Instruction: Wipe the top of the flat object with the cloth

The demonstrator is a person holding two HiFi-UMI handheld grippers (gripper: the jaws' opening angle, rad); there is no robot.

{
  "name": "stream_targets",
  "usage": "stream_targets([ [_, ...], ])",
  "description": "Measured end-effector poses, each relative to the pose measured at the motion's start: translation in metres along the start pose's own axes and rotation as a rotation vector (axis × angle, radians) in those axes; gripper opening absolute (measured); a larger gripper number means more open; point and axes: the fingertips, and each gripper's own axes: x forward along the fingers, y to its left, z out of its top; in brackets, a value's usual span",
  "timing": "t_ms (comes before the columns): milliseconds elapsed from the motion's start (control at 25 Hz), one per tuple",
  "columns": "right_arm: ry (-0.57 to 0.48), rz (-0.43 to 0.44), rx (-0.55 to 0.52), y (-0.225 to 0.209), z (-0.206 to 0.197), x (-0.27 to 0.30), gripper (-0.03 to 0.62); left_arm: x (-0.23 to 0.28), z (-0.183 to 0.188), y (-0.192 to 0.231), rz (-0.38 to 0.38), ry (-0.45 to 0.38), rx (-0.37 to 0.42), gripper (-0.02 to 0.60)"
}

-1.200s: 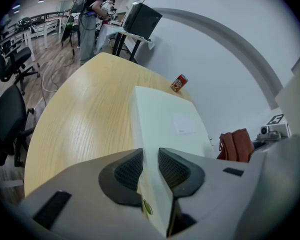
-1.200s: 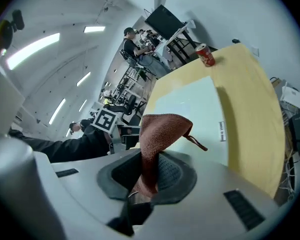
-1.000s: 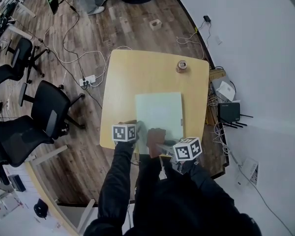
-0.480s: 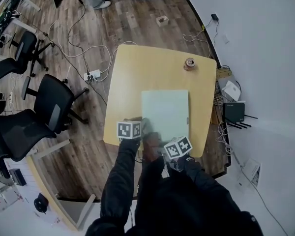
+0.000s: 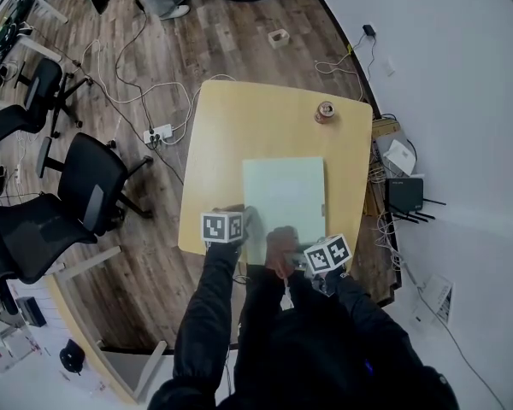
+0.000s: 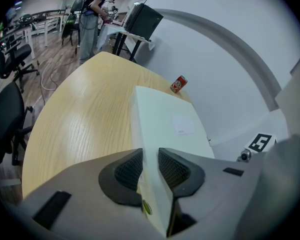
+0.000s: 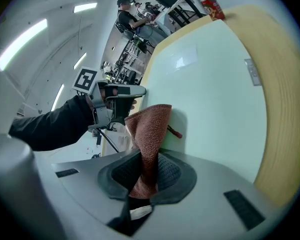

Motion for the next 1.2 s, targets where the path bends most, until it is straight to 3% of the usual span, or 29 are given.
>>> stream_targets([
  [440,-0.025,-0.103,0.015,-0.056,-0.025,-0.053,0.072,0.0,-0.001,-0.002,0.027,-0.004,0.01,0.114],
  [720,-0.043,-0.175,-0.008,-0.073,-0.02,-0.084,0.072,0.0,0.0,-0.001,0.083,-0.028,0.007,0.114],
  [960,-0.233,-0.112,-0.086,-0.026,0.029,-0.122,0.071,-0.017,0.008,-0.011,0.231,-0.097,0.072,0.104],
  [1200,-0.452,-0.143,-0.325,0.045,0.091,-0.168,0.071,-0.067,0.024,-0.062,0.258,-0.309,0.099,0.083],
])
